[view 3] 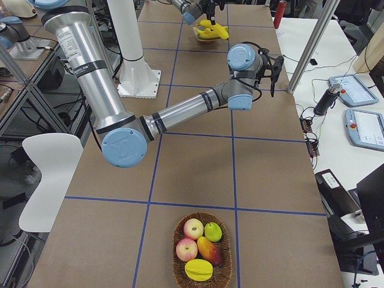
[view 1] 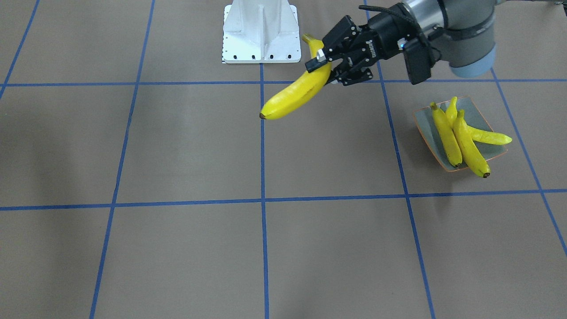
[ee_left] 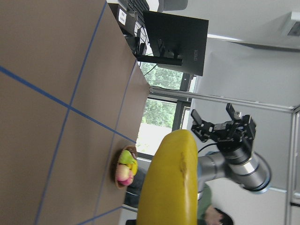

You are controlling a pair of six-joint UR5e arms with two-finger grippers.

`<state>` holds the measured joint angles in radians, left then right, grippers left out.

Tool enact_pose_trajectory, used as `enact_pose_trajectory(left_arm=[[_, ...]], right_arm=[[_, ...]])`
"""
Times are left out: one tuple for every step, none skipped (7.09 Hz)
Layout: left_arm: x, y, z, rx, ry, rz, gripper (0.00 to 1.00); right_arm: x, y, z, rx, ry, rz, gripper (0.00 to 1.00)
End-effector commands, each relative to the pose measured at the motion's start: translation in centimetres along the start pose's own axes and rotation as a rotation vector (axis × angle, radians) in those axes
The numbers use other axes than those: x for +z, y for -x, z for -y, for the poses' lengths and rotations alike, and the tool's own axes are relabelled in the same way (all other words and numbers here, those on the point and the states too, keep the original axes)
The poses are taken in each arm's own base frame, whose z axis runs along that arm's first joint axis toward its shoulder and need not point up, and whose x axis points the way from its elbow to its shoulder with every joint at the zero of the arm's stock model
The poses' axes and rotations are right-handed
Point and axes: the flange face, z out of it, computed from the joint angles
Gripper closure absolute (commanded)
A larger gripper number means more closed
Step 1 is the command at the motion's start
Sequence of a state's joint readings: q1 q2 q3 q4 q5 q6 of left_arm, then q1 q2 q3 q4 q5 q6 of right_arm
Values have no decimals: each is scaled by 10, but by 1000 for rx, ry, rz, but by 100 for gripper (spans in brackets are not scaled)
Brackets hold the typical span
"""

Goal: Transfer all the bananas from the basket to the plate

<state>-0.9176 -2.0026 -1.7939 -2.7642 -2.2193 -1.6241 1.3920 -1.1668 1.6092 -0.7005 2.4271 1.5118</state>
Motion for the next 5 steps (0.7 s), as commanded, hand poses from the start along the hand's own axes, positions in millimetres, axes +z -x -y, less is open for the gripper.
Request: enact_pose_trajectory(left_arm=[[-87,25,61,191,19,173,100],[-124,62,64,304,13,233,100],[-148,104,58,419,31,291,100],[-169,143,50,507,55,344,100],[-188,170,38,591,81,381,100]], right_arm=[[-14,-39,39,-129,-23,-181,1],[-13,-58,54,-249,0,-298,1],[-12,-76,64,-348,30,-397,1],[-19,-97,70,-401,76,-461,1],[-23,-124,73,-464,114,-558,1]])
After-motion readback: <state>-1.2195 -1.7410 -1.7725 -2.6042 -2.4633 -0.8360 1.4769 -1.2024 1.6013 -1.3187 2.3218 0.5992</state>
